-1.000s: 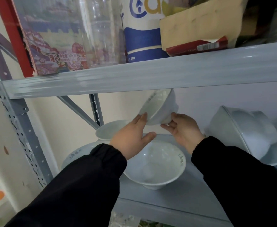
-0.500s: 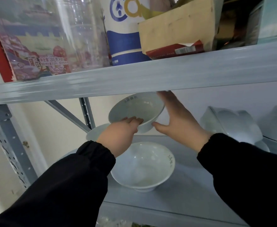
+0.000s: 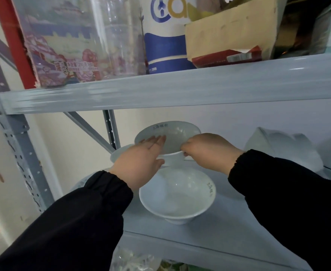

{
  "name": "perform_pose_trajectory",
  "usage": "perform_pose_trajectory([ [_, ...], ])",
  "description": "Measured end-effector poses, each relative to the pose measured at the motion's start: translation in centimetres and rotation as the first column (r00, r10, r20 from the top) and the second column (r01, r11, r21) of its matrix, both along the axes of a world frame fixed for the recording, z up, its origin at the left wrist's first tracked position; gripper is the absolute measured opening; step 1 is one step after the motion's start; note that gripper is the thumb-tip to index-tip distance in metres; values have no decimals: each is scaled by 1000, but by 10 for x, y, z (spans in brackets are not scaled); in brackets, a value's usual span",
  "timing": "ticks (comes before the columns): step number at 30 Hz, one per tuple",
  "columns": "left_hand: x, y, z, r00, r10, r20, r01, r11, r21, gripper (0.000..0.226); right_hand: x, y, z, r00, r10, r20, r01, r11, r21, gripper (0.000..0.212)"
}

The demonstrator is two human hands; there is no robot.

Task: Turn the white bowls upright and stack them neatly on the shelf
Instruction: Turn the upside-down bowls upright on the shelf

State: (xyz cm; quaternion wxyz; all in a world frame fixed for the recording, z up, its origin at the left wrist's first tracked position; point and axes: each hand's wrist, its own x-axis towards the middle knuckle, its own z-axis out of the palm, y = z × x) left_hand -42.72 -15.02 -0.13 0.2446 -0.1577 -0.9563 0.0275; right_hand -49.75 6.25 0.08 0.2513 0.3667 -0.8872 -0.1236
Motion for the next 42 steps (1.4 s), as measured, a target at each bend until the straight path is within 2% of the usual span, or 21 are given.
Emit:
perform_pose_trajectory([
  [5,22,-41,-17,996,56,-65,-51,996,70,89,-40,15,-12,983,-136,121,150,982,-118,32],
  [9,30,-67,-34,992,123,-12,-121,988,98,107,-57,21,-25,945,-266,193,287,953,-94,22],
  [14,36,-77,-48,991,128,38,-131,986,104,96,-64,24,-55,915,-342,214,351,936,-5,16],
  [19,35,-79,-55,988,139,62,-144,984,103,108,-69,25,-75,896,-350,274,361,932,11,18],
  [22,35,-76,-56,988,137,75,-146,980,133,111,-69,21,-78,882,-356,310,364,931,31,16],
  [28,33,-70,-56,989,118,90,-131,980,148,103,-72,25,-73,847,-330,417,362,932,3,22],
  [31,31,-69,-56,990,111,92,-123,982,142,101,-68,26,-66,839,-348,419,363,931,45,20],
  [37,30,-51,-41,995,52,82,-66,980,185,96,-29,38,-11,899,-301,318,317,949,4,62],
  [42,19,-15,-30,994,-87,65,70,971,228,89,17,78,30,897,-363,253,400,910,-109,64],
])
